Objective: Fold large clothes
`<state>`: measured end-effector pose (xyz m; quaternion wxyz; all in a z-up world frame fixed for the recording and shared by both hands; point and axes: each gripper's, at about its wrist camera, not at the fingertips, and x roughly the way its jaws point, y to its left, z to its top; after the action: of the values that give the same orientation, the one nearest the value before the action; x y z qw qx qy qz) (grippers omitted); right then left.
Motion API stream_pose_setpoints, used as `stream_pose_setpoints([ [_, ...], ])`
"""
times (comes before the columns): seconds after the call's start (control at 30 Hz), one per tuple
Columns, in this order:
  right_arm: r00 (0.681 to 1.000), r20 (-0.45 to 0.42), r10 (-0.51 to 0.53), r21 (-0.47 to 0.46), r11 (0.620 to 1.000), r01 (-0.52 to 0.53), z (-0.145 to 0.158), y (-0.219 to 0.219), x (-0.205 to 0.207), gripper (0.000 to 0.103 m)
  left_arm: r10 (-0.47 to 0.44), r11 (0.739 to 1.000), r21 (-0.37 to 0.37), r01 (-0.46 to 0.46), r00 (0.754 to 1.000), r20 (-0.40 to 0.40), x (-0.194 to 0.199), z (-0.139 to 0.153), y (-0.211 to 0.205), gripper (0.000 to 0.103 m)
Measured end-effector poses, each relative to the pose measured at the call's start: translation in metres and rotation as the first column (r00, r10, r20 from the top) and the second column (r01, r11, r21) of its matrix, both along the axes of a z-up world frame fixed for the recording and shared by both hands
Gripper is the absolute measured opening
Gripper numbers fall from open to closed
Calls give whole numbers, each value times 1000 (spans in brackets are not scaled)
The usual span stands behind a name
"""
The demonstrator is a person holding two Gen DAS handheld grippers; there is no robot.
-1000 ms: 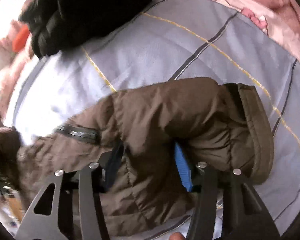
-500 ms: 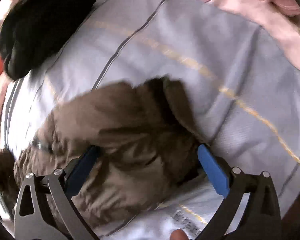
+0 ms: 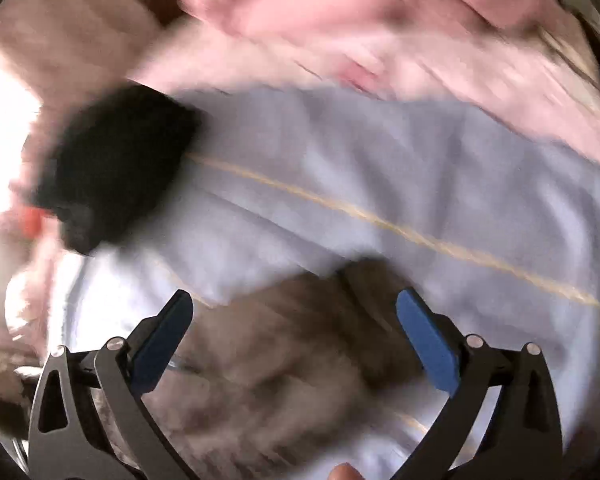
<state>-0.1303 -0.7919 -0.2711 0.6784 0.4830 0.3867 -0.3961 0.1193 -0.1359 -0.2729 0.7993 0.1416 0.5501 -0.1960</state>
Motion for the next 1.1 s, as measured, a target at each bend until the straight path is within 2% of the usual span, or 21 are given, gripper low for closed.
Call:
stream_pose_setpoints([
  [0.07,994,29,-102,193,977,95,-33,10,-28,102,-7,1000,-16,7,1000,-3,-2,5,0,97],
  [0.13,993,46,-110,297,951,91,-59,20,-30,102,-12,999,-31,12,1000,5,-4,11,-2,98],
  [0.27,995,96,36,233,971,-58,-67,21,-12,102,-26,999,-34,27,999,28,-9,17,-8,98],
  [0.33,994,102,49,234,970,-72,-67,24,8,102,-23,999,-21,24,999,48,-8,20,-7,98],
  [0.37,996,67,62,232,970,-76,-72,26,14,101,-15,1000,-18,16,998,58,-6,22,-5,98],
  [0.43,994,-6,111,156,982,-108,-71,37,44,75,16,1000,-21,-15,997,78,1,28,4,98],
  [0.47,987,-13,160,101,982,-158,-58,44,55,34,35,999,-28,-33,996,84,5,32,10,98],
  [0.5,978,-8,210,62,976,-209,-45,50,66,19,57,998,-38,-54,994,89,8,37,16,98],
  [0.57,954,17,299,-78,952,-297,-3,69,89,17,110,992,-72,-103,988,105,16,48,34,98],
  [0.63,904,154,398,-170,912,-373,55,102,109,17,163,983,-101,-151,979,125,22,60,52,98],
  [0.67,858,253,447,-179,893,-412,82,123,119,17,193,977,-118,-177,971,139,26,67,63,98],
  [0.73,764,381,521,-183,852,-490,118,165,139,17,237,967,-135,-217,957,164,30,77,80,99],
  [0.77,683,450,576,-190,809,-556,141,201,151,17,258,962,-140,-235,950,178,31,82,89,99],
  [0.8,632,482,607,-193,777,-599,152,224,157,17,287,954,-146,-262,937,197,33,88,100,99],
  [0.83,564,514,647,-199,729,-655,164,255,161,17,315,946,-151,-288,924,214,35,92,111,99],
  [0.87,471,532,703,-215,651,-728,175,300,172,17,340,938,-157,-310,912,230,36,96,121,99],
  [0.9,417,529,739,-229,598,-768,179,329,181,17,361,930,-161,-329,900,243,38,99,129,100],
  [0.97,272,484,832,-267,436,-860,179,412,195,17,427,904,-161,-396,858,284,42,104,156,101],
  [1.03,189,435,881,-268,327,-906,163,470,204,23,476,879,-152,-451,827,299,47,102,177,101],
  [1.07,142,401,905,-257,260,-931,145,506,212,48,497,868,-146,-475,815,298,49,99,187,101],
  [1.1,118,381,917,-248,225,-942,133,528,213,96,521,853,-134,-504,804,287,53,93,198,101],
])
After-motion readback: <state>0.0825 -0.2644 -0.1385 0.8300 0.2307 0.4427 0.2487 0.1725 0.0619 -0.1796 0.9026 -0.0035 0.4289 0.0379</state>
